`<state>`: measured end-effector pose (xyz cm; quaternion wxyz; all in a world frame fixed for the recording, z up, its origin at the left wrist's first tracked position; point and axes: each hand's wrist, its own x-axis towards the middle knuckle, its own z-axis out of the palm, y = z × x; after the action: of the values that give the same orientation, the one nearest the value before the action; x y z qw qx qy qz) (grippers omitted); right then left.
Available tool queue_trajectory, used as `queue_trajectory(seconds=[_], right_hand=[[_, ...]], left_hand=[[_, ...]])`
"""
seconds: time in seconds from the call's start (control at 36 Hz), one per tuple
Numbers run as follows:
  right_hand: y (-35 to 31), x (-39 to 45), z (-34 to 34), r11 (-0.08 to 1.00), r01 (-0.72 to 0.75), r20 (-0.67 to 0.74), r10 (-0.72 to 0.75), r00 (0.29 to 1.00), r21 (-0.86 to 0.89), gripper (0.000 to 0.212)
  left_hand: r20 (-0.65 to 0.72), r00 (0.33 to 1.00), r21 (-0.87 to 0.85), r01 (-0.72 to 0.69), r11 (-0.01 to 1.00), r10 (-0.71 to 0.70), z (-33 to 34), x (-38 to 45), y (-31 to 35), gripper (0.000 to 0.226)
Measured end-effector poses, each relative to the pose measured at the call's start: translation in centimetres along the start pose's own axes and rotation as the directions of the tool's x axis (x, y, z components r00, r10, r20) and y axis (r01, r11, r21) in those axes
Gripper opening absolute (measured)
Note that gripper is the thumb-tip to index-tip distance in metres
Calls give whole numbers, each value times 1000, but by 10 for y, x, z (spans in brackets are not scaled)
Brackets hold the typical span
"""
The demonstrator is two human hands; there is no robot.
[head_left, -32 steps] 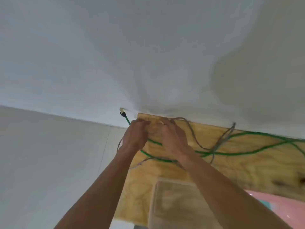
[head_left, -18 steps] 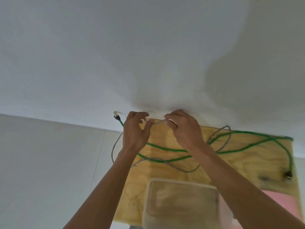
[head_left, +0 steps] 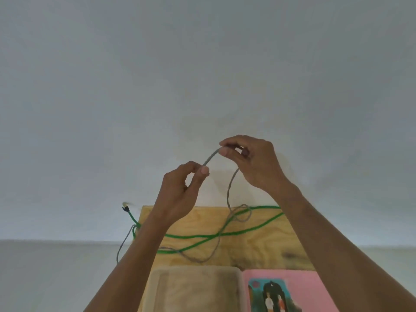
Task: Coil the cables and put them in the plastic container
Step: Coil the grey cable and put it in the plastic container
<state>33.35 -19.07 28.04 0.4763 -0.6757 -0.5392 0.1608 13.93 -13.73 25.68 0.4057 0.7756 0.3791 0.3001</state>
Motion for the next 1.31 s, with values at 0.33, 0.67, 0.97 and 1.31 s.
queue_trajectory(seconds=[0.33,0.67,0.97,1.31], right_hand=[[-16,-10,-58,931,363,268,-341,901,-37,20],[-33,-55,-44,945,-77,292,-21,956,317,23],[-75,-49,-72,971,160,254,-113,961,-176,18],[-127,-33,-100,919,343,516,-201,832,-195,8]], left_hand=[[289,956,-873,244,423,46,32,-31,121,28],[-60,993,-825,-106,556,101,22,8,159,21],[-128,961,-396,-275,876,244,-3,28,141,18],[-108,993,-565,-91,820,36,-13,34,123,23]])
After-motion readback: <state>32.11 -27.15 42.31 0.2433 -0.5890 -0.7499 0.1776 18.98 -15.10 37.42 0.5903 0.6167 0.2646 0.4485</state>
